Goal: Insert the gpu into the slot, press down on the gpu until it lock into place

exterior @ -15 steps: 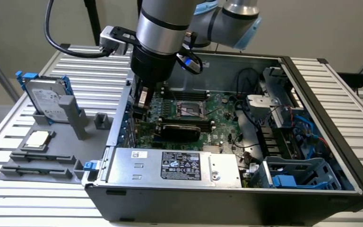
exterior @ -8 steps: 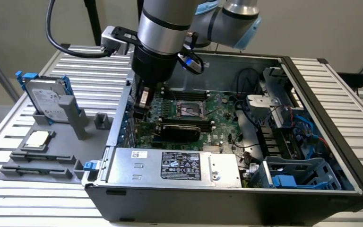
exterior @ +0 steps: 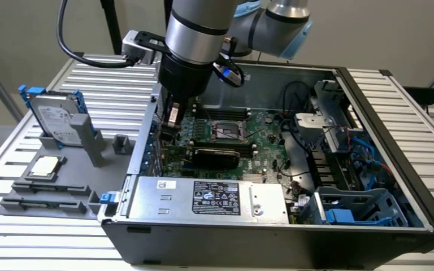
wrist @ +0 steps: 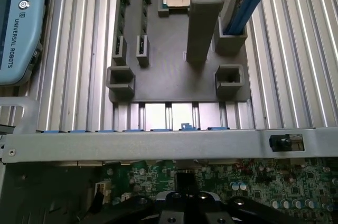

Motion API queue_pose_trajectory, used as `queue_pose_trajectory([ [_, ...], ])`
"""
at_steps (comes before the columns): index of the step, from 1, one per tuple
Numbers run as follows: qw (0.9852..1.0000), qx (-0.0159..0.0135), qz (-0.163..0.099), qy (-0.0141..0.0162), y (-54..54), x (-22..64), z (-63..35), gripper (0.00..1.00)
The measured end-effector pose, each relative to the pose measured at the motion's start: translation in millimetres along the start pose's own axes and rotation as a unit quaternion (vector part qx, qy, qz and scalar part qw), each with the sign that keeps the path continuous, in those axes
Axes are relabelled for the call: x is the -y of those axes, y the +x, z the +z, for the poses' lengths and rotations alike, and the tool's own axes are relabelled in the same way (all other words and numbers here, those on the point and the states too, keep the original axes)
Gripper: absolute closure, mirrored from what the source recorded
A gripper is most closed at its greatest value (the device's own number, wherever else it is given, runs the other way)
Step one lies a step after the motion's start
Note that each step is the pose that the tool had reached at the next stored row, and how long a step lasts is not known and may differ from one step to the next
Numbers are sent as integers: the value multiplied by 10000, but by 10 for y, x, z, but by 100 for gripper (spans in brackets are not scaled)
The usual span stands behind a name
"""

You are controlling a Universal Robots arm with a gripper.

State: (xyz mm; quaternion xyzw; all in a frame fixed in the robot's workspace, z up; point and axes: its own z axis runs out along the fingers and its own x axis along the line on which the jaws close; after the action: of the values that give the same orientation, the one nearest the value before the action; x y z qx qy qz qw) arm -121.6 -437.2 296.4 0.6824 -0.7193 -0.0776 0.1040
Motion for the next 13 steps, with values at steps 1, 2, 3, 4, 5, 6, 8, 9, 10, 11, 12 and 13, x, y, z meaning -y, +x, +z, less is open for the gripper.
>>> queue_pose_trajectory([
  [1, 10000, 0, 0, 0, -5, -1, 3, 89],
  [2, 10000, 0, 0, 1, -8, -5, 7, 89],
  [3, 10000, 1, 0, 1, -11, -12, 16, 89],
  [4, 10000, 0, -1, 1, -14, -21, 23, 89],
  [5, 10000, -1, -1, 1, -17, -27, 28, 89],
  [6, 10000, -1, -1, 1, -22, -32, 30, 89],
  [8, 10000, 0, 0, 1, -32, -35, 31, 89],
  [9, 10000, 1, 0, 1, -38, -36, 31, 89],
  [10, 10000, 0, 0, 1, -43, -36, 31, 89],
  [11, 10000, 0, 0, 1, -47, -36, 30, 89],
  [12, 10000, 0, -1, 1, -50, -36, 31, 89],
  [13, 10000, 0, -1, 1, -51, -38, 31, 89],
])
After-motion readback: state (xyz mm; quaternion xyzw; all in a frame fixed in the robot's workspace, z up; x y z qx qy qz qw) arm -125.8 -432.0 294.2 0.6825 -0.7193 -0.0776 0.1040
